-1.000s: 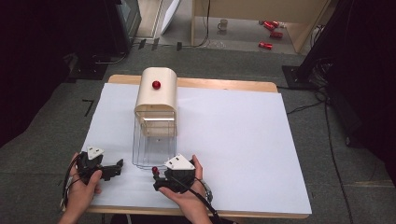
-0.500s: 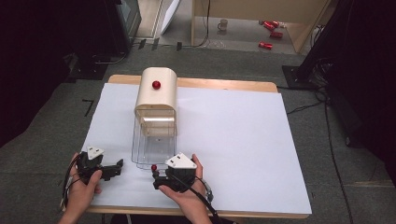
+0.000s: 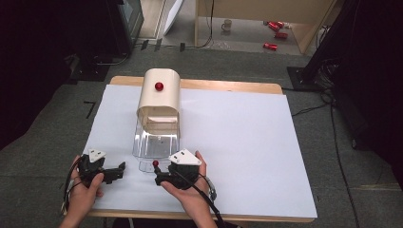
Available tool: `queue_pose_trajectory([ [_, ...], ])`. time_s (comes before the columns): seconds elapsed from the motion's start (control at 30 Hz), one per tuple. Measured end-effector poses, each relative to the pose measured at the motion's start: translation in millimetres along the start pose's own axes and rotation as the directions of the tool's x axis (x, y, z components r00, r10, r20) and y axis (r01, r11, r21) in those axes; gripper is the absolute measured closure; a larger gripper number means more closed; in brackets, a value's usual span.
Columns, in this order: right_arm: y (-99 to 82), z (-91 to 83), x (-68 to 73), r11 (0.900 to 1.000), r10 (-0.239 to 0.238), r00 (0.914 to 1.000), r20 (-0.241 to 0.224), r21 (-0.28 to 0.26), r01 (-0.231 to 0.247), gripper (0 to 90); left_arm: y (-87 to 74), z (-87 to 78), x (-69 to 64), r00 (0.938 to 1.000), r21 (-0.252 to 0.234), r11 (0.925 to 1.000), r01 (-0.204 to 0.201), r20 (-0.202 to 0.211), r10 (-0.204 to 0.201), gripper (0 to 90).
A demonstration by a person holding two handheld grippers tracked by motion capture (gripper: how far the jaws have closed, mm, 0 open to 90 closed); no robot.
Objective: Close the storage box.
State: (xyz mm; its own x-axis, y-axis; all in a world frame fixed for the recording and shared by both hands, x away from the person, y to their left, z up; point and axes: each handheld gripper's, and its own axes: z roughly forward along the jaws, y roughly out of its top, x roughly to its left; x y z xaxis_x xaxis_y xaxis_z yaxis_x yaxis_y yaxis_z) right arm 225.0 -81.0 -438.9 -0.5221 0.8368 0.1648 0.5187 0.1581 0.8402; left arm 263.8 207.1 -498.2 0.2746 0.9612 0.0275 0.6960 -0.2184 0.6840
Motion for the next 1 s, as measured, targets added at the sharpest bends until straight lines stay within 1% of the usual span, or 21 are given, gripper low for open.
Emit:
queue_pose_trajectory([
  [0.03,1.7,-0.2,-0.9,1.0000,0.001,1.0000,0.005,-0.005,-0.001,13.9,0.0,0.0,0.0,1.0000,0.000,1.0000,0.000,0.000,0.000,0.0],
  [0.17,7.6,-0.9,-3.9,0.9998,0.012,0.9999,-0.004,-0.013,-0.013,13.9,0.0,0.0,0.1,1.0000,0.000,1.0000,-0.002,-0.001,0.002,0.0],
  [0.2,12.0,-0.9,-5.4,0.9997,0.014,0.9999,-0.002,-0.019,-0.014,13.9,0.0,0.0,-0.1,1.0000,0.000,1.0000,0.001,0.000,-0.001,0.0],
  [0.3,17.5,-0.6,-7.2,0.9995,0.020,0.9998,-0.001,-0.025,-0.020,13.9,0.0,0.1,-0.1,1.0000,-0.002,1.0000,0.001,-0.001,-0.001,0.0],
  [0.43,24.0,2.1,-11.6,0.9995,0.021,0.9995,0.023,-0.026,-0.021,14.1,0.1,0.0,0.0,1.0000,0.000,1.0000,0.000,0.000,0.000,0.0],
  [0.47,25.9,3.3,-13.4,0.9993,0.030,0.9991,0.029,-0.024,-0.030,14.2,0.1,0.0,0.1,1.0000,0.000,1.0000,0.000,0.000,0.000,0.0],
  [0.63,33.7,9.8,-21.1,0.9991,0.042,0.9977,0.053,-0.013,-0.041,14.1,0.1,-0.2,0.1,1.0000,0.002,1.0000,-0.001,0.000,0.001,0.0],
  [0.67,35.3,11.4,-23.1,0.9988,0.046,0.9976,0.052,-0.015,-0.046,13.6,0.1,-0.1,0.2,1.0000,0.002,1.0000,-0.001,0.000,0.001,0.0],
  [0.7,37.1,12.6,-25.1,0.9984,0.055,0.9976,0.041,-0.018,-0.055,13.1,0.1,-0.1,0.2,1.0000,0.002,1.0000,-0.001,0.000,0.001,0.0],
  [0.73,39.6,14.2,-27.0,0.9980,0.061,0.9972,0.043,-0.019,-0.060,13.1,0.1,0.2,-0.1,1.0000,-0.002,1.0000,0.003,0.000,-0.003,0.0],
  [0.8,42.8,16.6,-29.4,0.9979,0.062,0.9960,0.064,-0.021,-0.061,12.8,0.1,0.0,0.1,1.0000,0.000,1.0000,0.000,0.000,0.000,0.0],
  [0.87,45.6,21.2,-33.8,0.9976,0.068,0.9955,0.067,-0.016,-0.067,12.4,0.1,0.0,0.0,1.0000,-0.001,1.0000,0.001,0.000,-0.001,0.0],
  [0.93,47.3,26.1,-37.8,0.9972,0.074,0.9938,0.083,-0.016,-0.073,12.4,0.1,0.0,0.0,1.0000,-0.001,1.0000,0.001,0.000,-0.001,0.0],
  [1.0,47.7,27.3,-39.3,0.9969,0.078,0.9934,0.084,-0.016,-0.077,12.4,0.0,0.1,0.0,1.0000,-0.002,1.0000,0.001,0.000,-0.001,0.0],
])
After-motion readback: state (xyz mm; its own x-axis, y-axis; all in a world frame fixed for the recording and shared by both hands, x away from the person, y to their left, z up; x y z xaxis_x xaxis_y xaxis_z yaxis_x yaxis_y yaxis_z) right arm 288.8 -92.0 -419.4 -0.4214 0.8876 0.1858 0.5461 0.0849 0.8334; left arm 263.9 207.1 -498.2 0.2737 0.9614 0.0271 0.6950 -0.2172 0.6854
